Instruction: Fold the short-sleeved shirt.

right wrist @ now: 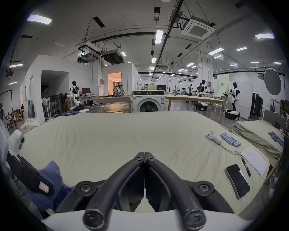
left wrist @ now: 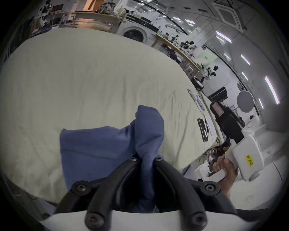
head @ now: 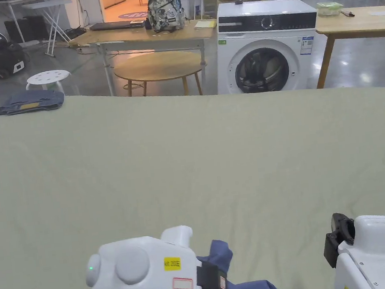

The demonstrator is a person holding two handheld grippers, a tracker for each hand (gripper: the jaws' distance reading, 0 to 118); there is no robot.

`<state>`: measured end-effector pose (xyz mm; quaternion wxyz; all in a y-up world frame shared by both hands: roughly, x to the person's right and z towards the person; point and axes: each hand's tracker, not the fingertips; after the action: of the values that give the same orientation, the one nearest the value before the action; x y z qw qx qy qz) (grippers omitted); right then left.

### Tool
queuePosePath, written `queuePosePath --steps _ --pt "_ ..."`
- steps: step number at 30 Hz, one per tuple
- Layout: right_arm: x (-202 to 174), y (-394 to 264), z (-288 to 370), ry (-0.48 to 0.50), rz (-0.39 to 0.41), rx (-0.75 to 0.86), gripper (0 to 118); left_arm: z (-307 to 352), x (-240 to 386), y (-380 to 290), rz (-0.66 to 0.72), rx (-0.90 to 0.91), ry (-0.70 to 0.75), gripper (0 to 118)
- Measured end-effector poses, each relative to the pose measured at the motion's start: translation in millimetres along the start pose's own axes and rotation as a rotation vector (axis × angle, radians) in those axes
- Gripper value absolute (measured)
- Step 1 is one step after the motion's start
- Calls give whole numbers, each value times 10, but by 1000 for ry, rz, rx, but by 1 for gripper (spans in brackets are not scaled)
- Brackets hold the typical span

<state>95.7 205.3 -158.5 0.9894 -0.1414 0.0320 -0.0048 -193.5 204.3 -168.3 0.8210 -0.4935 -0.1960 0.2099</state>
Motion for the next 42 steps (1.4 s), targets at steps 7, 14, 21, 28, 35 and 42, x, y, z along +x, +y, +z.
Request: queuePosePath --steps 7,14,21,28,35,42 --pt "66 -39 -2 -17 -4 -21 0 -594 50 -84 11 -84 57 5" --pt "80 -66 -14 -20 -7 -36 0 -628 51 -164 32 -89 33 20" --pt "87 -61 5 -14 -5 -36 0 -234 62 -61 41 -13 -78 56" --pt "122 -64 21 -20 -17 -41 0 -503 -133 -41 46 -30 -58 26" --pt "130 -75 28 -21 -16 -43 0 -1138 -273 -250 115 -121 -102 5" --pt "94 -50 6 -16 -16 -32 0 -1141 -267 -228 119 -116 -102 0"
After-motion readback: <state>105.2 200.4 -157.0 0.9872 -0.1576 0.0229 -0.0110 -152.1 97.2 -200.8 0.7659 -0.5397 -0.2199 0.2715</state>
